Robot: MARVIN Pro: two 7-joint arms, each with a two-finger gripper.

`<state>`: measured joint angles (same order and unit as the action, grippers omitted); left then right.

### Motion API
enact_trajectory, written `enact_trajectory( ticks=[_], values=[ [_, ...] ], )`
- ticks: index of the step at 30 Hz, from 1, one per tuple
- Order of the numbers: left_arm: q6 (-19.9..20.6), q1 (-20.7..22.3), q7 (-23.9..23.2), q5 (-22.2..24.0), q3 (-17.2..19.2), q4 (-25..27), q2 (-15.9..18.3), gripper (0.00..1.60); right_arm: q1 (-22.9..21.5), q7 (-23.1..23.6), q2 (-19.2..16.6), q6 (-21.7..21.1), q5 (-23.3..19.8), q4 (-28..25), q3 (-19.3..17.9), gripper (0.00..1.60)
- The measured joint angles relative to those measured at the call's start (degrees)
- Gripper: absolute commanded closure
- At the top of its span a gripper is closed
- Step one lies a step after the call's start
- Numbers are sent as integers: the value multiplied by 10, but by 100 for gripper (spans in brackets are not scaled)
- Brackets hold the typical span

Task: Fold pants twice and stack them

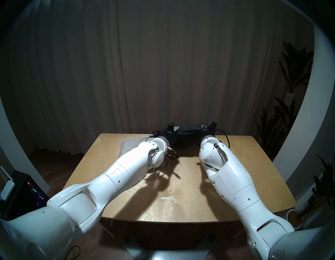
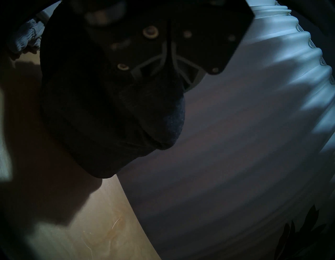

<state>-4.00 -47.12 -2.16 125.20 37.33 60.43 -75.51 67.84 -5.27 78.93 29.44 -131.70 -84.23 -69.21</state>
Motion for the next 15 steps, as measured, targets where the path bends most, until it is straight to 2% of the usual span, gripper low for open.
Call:
enact_trajectory(
  ticks=[8,15],
  values=[
    [0,18,0,-8,3,-27,-14,160,-16,3,12,11,4,5,0,160],
    [0,29,-4,-15,9,-30,-15,160,-32,6,24,21,8,8,1,160]
  ],
)
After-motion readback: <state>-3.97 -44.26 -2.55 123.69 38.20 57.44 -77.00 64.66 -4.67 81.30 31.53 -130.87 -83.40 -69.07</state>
